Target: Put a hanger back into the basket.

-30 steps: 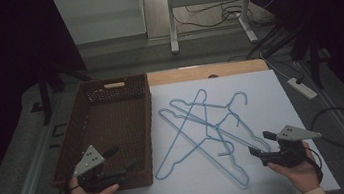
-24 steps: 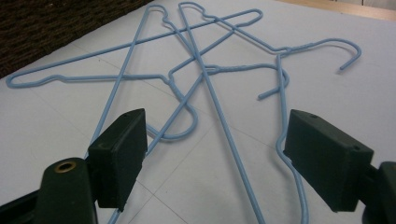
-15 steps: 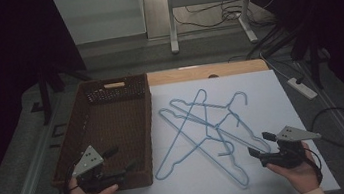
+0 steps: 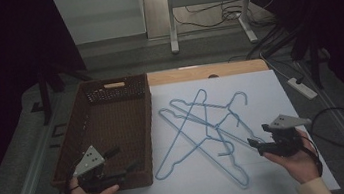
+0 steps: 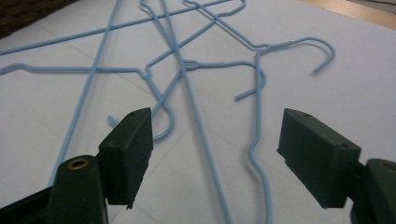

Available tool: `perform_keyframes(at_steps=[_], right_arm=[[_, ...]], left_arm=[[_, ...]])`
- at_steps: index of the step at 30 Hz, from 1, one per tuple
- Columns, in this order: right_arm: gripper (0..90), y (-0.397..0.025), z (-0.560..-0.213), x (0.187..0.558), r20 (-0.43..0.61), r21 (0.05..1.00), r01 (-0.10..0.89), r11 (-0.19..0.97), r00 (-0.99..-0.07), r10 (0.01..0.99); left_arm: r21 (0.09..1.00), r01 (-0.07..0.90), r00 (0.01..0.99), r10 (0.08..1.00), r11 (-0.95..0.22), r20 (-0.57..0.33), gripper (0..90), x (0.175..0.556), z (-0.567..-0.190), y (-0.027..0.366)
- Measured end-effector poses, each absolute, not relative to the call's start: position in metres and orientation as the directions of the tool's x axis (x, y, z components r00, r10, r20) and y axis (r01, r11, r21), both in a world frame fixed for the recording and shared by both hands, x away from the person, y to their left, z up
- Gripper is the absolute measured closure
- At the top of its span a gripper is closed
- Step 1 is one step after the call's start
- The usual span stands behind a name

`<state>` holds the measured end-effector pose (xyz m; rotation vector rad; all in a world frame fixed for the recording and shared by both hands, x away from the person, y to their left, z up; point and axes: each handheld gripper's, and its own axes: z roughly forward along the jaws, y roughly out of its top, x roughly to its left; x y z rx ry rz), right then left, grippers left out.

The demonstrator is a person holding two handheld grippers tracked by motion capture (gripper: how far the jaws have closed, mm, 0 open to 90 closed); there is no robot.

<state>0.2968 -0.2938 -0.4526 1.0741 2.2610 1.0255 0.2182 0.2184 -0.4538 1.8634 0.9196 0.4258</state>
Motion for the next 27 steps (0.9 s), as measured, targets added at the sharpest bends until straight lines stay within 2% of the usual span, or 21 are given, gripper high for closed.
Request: perform_keyframes(at_steps=[4, 5, 7, 12, 17, 27], right_arm=[[30.9, -0.289, -0.449, 0.313, -0.063, 0.741, 0.500, 0.448, -0.613, 0.788], [31.8, -0.283, -0.450, 0.329, -0.075, 0.696, 0.527, 0.487, -0.622, 0.779], [32.4, -0.280, -0.452, 0.339, -0.092, 0.673, 0.537, 0.509, -0.622, 0.778], [31.7, -0.274, -0.457, 0.365, -0.082, 0.622, 0.582, 0.524, -0.617, 0.783], [35.7, -0.271, -0.463, 0.387, -0.088, 0.569, 0.620, 0.541, -0.608, 0.789], [41.7, -0.270, -0.479, 0.413, -0.092, 0.477, 0.674, 0.564, -0.599, 0.795]], left_arm=[[0.882, 0.408, 0.651, 0.752, -0.234, -0.102, 24.9, 0.218, -0.453, 0.219], [0.882, 0.409, 0.651, 0.752, -0.233, -0.103, 24.9, 0.218, -0.453, 0.219], [0.883, 0.409, 0.649, 0.753, -0.231, -0.104, 24.9, 0.218, -0.453, 0.220], [0.880, 0.413, 0.649, 0.754, -0.236, -0.102, 25.0, 0.219, -0.454, 0.219], [0.878, 0.414, 0.651, 0.753, -0.240, -0.101, 25.0, 0.219, -0.455, 0.219], [0.878, 0.414, 0.650, 0.753, -0.241, -0.100, 25.1, 0.220, -0.455, 0.219]])
